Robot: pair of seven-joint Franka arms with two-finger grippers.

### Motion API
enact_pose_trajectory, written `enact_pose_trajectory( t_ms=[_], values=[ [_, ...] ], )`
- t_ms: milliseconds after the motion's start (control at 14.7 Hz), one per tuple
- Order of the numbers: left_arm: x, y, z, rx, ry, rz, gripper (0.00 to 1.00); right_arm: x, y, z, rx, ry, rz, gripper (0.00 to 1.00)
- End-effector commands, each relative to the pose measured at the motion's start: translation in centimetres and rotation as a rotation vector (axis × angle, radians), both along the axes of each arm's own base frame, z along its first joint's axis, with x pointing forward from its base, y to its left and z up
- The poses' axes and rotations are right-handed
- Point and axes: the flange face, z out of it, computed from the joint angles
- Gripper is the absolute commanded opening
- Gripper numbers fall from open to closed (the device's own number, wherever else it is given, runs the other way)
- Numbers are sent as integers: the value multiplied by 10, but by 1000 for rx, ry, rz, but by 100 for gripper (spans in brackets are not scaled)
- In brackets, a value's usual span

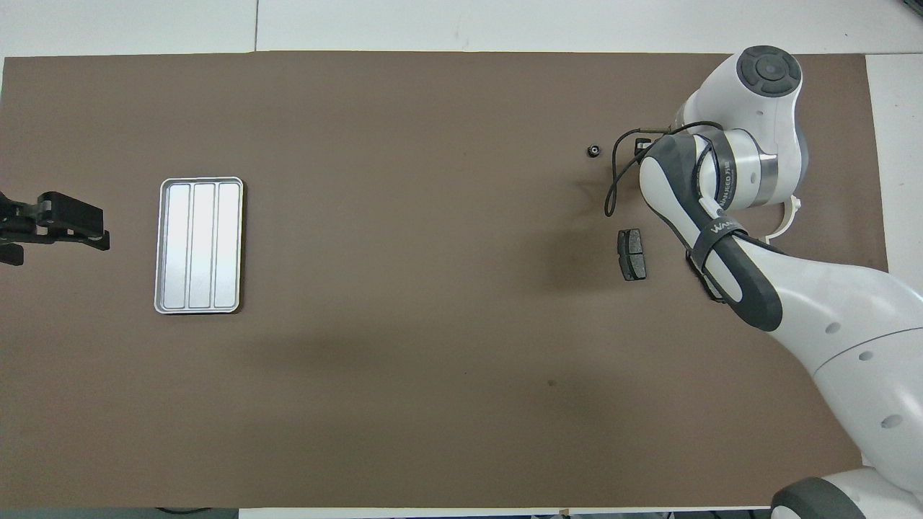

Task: Pick bearing gear from pile to tray
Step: 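Close the right gripper on the black bearing gear and lift it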

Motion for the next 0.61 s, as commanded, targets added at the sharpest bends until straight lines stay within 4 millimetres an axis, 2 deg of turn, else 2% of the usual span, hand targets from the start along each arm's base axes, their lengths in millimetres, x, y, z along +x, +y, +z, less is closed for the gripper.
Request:
enact_pose_trajectory(
  t_ms=[0, 68, 136, 204, 409, 545],
  values=[
    [-6, 0, 0, -6, 9, -6, 100, -7, 22, 58, 4, 40, 1, 0],
    [-6, 0, 0, -6, 9, -6, 100, -15, 44, 76, 7, 57, 9, 0],
    [-6, 0, 0, -6, 9, -4, 100, -23, 57, 94, 3, 65, -32, 0],
    [-6, 0, 0, -6, 9, -4, 100, -35, 81, 109, 17, 94, -98, 0],
    [-6, 0, 0, -6, 9, -6, 100, -64, 187, 153, 44, 105, -282, 0],
    [-6, 0, 0, -6, 9, -6, 100, -86, 255, 166, 50, 72, -401, 0]
  ],
)
